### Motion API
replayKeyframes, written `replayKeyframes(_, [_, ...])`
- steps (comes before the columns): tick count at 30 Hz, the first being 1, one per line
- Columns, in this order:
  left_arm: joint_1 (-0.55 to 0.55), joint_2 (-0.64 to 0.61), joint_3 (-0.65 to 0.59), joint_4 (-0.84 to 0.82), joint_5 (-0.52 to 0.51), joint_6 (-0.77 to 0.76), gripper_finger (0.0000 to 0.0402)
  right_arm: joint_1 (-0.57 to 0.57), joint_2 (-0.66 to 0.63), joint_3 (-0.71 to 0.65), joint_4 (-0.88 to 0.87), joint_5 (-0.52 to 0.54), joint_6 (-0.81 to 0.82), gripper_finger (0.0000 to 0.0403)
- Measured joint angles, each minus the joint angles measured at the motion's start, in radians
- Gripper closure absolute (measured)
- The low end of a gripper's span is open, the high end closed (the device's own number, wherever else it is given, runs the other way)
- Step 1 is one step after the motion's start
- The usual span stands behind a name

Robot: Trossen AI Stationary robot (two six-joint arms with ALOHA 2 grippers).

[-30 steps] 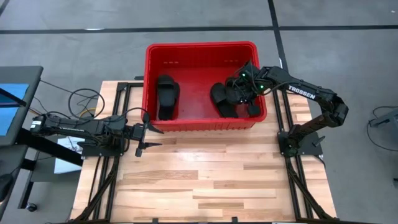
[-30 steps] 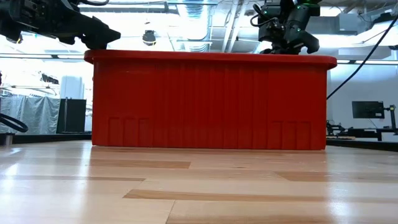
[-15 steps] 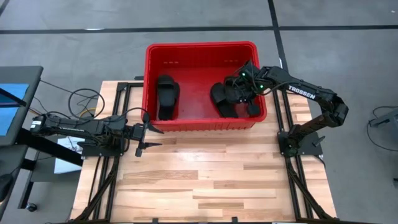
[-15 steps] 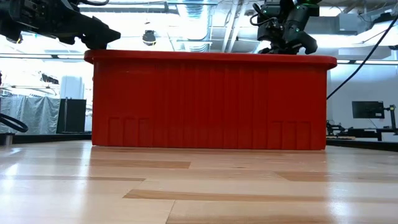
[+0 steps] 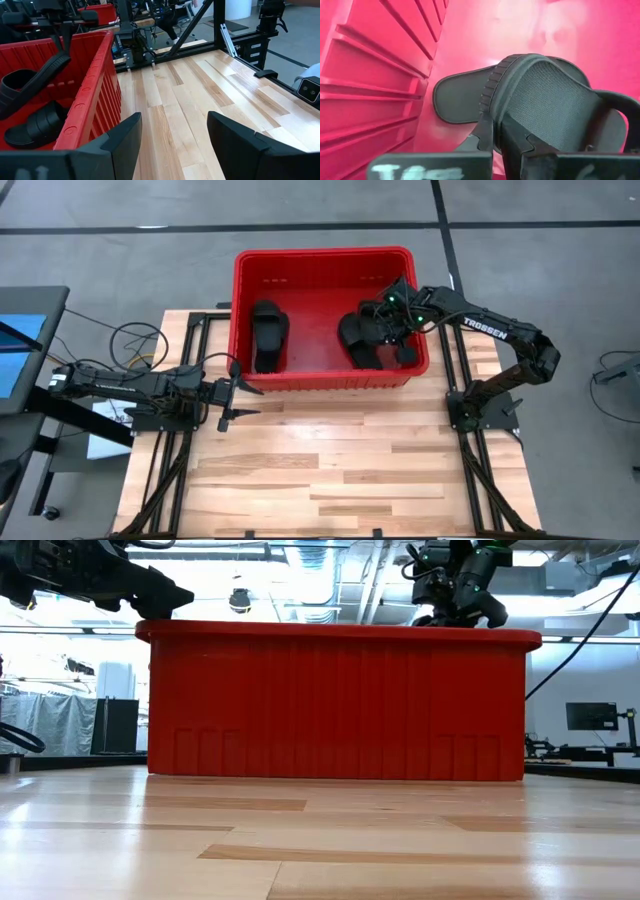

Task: Pick and place slides into bin
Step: Stack the slide on top of the right slide in the bin

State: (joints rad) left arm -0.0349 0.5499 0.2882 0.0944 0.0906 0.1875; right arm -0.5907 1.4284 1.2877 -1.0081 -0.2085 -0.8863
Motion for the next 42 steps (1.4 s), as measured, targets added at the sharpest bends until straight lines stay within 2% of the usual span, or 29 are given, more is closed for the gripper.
replayKeyframes(14, [0.000, 0.000, 0.000, 0.000, 0.000, 0.000, 0.0183, -0.018, 0.000, 0.000, -0.046, 0.035, 0.011, 0.0403])
replayKeyframes(42, [0.000, 0.000, 0.000, 0.000, 0.000, 0.000, 0.0183, -0.038, 0.000, 0.000, -0.103, 0.027, 0.032, 0.0403])
